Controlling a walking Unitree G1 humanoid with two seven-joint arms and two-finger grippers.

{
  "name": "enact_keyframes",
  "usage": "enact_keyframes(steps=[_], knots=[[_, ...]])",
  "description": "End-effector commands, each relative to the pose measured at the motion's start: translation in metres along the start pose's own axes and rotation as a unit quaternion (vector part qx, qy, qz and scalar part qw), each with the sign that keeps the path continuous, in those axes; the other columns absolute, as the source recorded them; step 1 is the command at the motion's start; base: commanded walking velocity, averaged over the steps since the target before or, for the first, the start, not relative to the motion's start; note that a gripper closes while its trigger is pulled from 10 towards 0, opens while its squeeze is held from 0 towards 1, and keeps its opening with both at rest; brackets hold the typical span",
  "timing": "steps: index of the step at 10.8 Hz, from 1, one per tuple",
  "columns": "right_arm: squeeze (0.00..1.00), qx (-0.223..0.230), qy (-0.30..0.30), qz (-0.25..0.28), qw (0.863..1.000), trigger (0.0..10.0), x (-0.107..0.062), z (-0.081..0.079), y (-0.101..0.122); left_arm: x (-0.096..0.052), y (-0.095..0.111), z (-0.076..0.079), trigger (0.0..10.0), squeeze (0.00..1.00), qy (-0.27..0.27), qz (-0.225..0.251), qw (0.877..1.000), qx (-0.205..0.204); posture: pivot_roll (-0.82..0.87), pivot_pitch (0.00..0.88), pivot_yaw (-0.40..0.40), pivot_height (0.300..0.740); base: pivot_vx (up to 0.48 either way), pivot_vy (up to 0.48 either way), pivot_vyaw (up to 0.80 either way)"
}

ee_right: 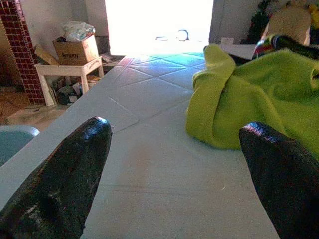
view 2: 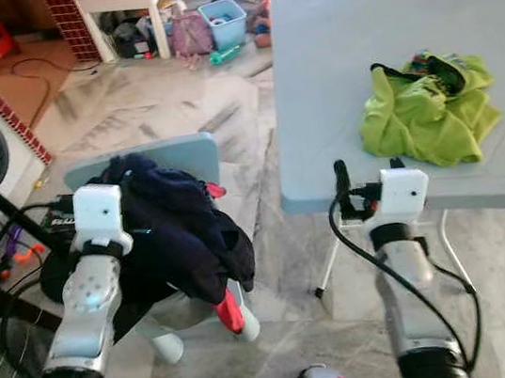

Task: Hang hanger

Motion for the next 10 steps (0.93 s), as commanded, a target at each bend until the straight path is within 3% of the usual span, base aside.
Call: enact_keyframes(steps=[1, 4, 7, 10], knots=[[0.00, -0.005, 0.010, 0.007, 1.000, 10.0, 0.007, -0.002, 0.004, 0.000, 0.000, 0.003, 10.0, 0.00, 0.001, 0.005, 1.000, 0.000, -0.01, 0.048, -0.011, 0.740, 0.000, 0.000, 0.00], [0.00, 0.001, 0.017, 0.013, 1.000, 10.0, 0.014, -0.009, 0.006, 0.007, 0.005, 0.012, 10.0, 0.00, -0.016, 0.019, 1.000, -0.009, -0.02, 0.067, -0.003, 0.740, 0.000, 0.000, 0.00], [0.00, 0.007, 0.026, 0.002, 1.000, 10.0, 0.001, -0.017, -0.002, 0.003, 0.001, 0.013, 10.0, 0.00, -0.015, 0.014, 1.000, -0.011, -0.02, 0.075, -0.006, 0.740, -0.269, 0.000, 0.00], [0.00, -0.003, 0.038, 0.000, 0.999, 10.0, 0.008, -0.015, 0.001, -0.002, 0.000, 0.012, 10.0, 0.00, 0.000, 0.010, 1.000, -0.020, 0.00, 0.097, -0.026, 0.740, -0.317, 0.000, 0.00]])
Point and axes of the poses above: a point about 5 cm out from each wrist's last joint towards the gripper, its own x axis pointing out of the wrist towards the gripper, its own y axis along the axis of the wrist's last joint, z = x × y, the point moved 1 cm from there along x, pointing out of the wrist towards the gripper, and after that the axes turned 2 degrees about x, right-handed, at the moved point
